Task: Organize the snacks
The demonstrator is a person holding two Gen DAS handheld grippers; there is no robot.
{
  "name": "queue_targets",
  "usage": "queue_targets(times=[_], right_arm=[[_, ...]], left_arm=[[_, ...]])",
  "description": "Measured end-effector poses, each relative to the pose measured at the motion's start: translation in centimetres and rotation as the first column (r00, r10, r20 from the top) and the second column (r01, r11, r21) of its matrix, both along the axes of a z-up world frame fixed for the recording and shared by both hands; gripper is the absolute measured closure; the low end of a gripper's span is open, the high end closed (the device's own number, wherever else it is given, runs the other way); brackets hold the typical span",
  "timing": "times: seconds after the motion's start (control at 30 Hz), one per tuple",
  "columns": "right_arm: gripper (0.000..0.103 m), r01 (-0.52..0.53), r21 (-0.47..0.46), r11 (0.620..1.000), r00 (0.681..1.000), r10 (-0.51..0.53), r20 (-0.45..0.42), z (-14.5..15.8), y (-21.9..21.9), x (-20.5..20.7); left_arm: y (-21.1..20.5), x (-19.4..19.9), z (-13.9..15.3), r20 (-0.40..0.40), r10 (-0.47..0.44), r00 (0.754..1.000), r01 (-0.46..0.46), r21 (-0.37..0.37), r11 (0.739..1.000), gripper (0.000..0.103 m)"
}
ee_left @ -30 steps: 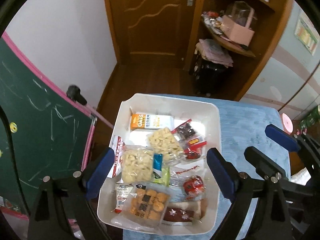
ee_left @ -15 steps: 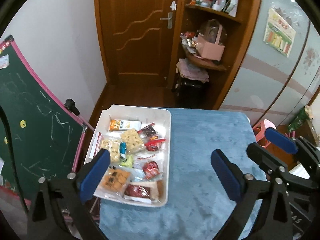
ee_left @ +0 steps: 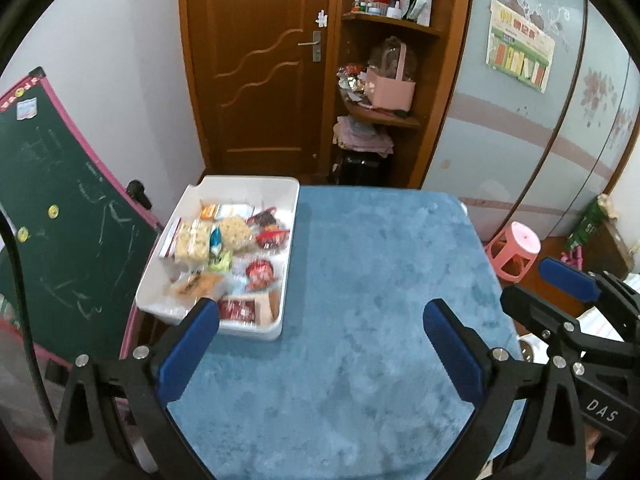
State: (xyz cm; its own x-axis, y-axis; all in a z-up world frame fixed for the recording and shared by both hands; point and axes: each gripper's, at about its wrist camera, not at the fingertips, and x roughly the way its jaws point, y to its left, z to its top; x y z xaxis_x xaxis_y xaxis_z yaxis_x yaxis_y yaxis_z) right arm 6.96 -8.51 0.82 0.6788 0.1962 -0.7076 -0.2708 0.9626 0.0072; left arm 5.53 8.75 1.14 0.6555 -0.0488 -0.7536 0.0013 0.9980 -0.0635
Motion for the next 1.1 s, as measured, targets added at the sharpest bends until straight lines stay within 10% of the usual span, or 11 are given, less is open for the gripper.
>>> queue_targets(times=[1.1], right_arm=[[0.038,0.219,0.048,0.974,0.974,-0.222,0.049,-4.9,-3.2,-9.8]], left_arm=[[-3.4,-7.1,-4.7,0.012,0.02,1.0,-0.02,0.035,0.999,0.002]])
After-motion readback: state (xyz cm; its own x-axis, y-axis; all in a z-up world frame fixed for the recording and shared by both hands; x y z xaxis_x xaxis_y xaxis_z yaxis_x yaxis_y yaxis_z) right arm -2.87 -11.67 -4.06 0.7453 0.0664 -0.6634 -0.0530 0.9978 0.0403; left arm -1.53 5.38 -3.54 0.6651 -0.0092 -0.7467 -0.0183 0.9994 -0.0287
